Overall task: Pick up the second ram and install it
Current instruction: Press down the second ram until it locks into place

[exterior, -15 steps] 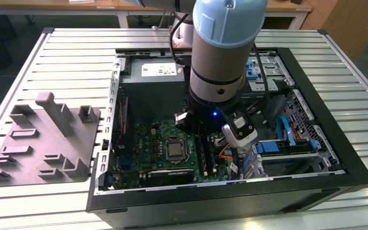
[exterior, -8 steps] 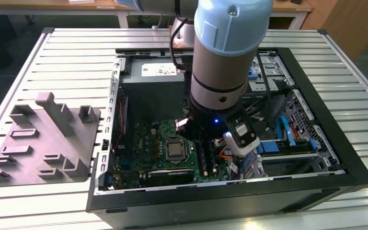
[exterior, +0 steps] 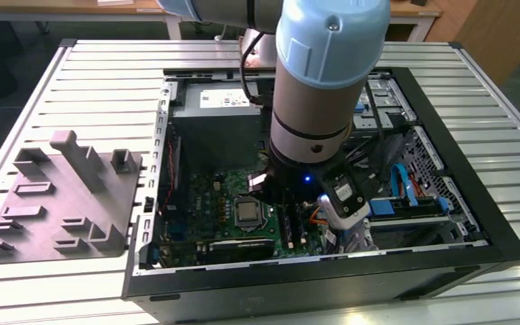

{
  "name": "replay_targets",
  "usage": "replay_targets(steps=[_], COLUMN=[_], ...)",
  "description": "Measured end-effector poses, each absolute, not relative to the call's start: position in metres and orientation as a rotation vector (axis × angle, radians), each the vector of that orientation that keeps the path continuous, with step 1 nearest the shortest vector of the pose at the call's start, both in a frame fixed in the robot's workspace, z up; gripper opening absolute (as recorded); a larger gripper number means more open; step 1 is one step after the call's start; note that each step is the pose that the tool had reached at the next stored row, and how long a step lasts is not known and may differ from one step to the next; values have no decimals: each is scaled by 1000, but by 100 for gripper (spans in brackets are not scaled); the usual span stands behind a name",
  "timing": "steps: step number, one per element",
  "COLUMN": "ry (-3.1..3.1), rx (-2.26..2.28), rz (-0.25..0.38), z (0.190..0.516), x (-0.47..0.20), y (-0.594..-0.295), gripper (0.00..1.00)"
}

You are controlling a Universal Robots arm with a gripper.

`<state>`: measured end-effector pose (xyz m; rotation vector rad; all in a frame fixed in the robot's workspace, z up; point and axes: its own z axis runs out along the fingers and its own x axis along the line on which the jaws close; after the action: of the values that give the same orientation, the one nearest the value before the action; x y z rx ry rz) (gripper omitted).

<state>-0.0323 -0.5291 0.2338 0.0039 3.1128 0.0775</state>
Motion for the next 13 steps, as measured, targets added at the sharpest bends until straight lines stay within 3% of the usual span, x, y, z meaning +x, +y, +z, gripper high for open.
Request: replay_targets(steps=[13], ry=[3113], rx=[4], rz=[77], z=[227], x=[-32], y=[-530], gripper=[10])
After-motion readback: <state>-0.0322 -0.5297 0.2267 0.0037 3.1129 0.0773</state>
